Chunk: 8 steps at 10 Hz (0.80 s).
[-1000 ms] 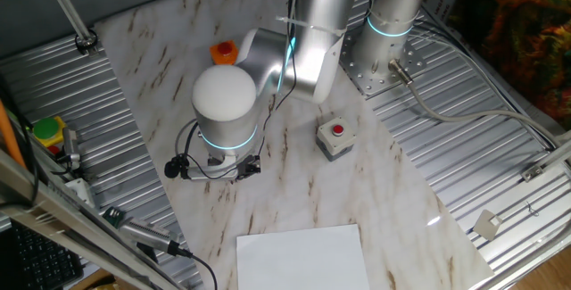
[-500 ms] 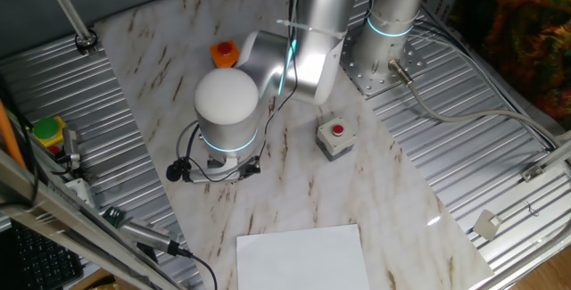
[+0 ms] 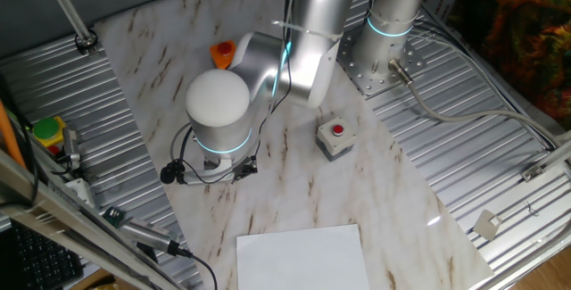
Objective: Unfold the leg of the glasses (with one hand)
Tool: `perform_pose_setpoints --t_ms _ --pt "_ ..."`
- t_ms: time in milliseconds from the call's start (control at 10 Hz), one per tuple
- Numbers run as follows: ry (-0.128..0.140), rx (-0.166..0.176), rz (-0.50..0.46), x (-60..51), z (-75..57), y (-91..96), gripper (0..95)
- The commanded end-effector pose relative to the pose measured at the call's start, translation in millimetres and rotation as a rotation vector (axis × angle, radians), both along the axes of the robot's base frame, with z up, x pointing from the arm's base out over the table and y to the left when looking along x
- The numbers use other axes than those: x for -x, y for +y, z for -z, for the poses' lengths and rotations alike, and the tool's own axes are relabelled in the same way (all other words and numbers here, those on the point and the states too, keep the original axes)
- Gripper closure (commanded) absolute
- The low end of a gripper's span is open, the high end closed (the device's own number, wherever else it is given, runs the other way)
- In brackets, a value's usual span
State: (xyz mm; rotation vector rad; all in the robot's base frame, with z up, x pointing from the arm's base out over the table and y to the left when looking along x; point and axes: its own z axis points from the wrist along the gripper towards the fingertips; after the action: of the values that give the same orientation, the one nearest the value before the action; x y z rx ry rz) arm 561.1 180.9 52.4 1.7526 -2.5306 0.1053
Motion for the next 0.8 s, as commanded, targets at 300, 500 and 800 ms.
perform_pose_setpoints --t_ms 300,500,800 --pt "0.01 0.016 0.006 0.1 0.0 0.5 95.0" --pt "0.01 0.014 0.013 0.8 0.7 0.1 95.0" --pt "0.009 0.013 0.015 4.2 3.7 -1.7 95.0"
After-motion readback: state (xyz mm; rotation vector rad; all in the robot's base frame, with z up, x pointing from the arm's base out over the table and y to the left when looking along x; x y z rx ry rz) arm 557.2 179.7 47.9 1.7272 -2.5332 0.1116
